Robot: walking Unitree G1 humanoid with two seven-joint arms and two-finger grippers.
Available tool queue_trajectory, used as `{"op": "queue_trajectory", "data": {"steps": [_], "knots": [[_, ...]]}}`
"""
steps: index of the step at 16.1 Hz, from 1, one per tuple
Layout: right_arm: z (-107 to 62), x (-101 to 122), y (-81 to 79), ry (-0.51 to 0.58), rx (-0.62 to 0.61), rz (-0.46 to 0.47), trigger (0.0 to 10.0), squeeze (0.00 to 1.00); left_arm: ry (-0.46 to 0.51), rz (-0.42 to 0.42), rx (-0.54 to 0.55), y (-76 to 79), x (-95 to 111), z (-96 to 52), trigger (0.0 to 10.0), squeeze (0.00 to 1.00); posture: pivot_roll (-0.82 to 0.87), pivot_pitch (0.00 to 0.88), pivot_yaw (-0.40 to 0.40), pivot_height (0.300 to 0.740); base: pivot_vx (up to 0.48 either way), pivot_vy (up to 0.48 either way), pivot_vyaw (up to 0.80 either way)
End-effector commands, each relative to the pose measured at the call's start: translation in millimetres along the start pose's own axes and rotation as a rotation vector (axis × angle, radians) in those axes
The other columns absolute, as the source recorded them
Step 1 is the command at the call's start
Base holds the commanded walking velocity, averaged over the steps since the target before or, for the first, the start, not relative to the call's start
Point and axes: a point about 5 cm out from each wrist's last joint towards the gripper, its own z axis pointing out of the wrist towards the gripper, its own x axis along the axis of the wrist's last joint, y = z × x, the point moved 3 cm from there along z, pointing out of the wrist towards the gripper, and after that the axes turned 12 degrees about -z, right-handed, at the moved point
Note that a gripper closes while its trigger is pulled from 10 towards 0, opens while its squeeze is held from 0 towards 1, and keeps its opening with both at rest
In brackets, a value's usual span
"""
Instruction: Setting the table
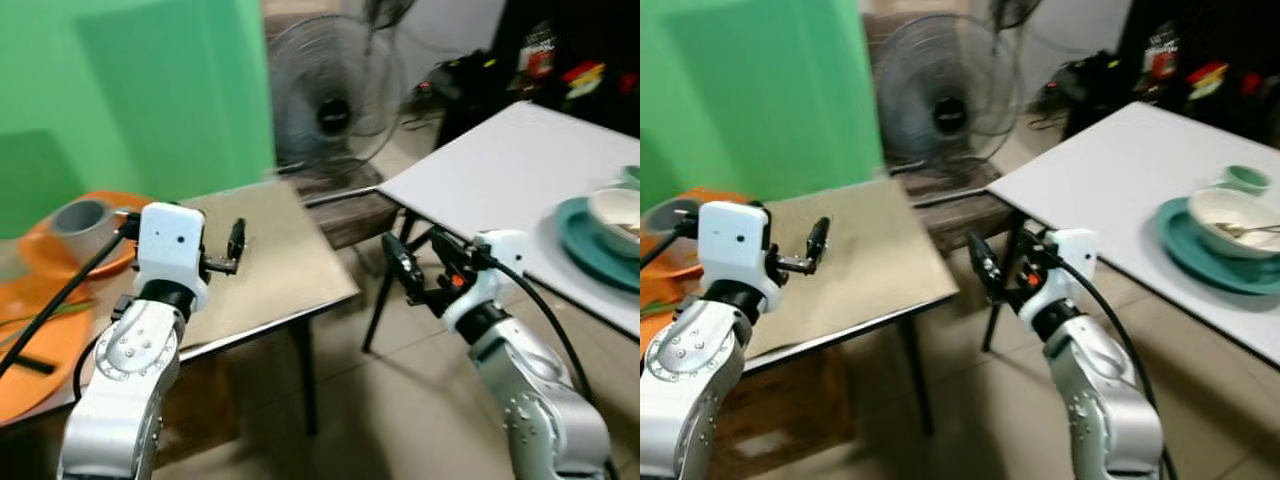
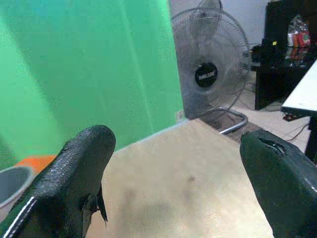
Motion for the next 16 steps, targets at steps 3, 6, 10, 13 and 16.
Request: {"op": "queue_trajectory", "data": {"steps": [3,6,10,13,16], "knots": [[1.4,-1.2,-3.2,-0.006,0.016,0.034,10.0,0.00,0.001,-0.007,0.001,-0.1,1.2,0.7,10.0,0.00,0.00,0.000,0.013,0.740,0.000,0.000,0.00],[1.2,-1.6,-9.3,-0.023,0.077,-0.007,10.0,0.00,-0.006,-0.008,0.006,-0.1,0.6,1.5,10.0,0.00,0.00,0.000,0.014,0.740,0.000,0.000,0.00],[1.5,-1.6,-16.2,-0.028,0.142,-0.026,10.0,0.00,0.010,-0.035,0.005,0.2,4.4,2.0,10.0,0.00,0.00,0.000,0.007,0.740,0.065,0.000,0.80],[1.9,-1.1,-16.7,-0.028,0.162,-0.035,10.0,0.00,0.013,-0.032,0.002,0.2,5.7,2.2,10.0,0.00,0.01,0.000,0.002,0.740,0.268,0.000,0.80],[3.2,-1.0,-17.1,-0.027,0.175,-0.042,10.0,0.00,0.013,-0.025,-0.001,-0.4,6.2,2.3,10.0,0.00,0.01,0.000,0.003,0.740,0.271,0.000,0.80]]}}
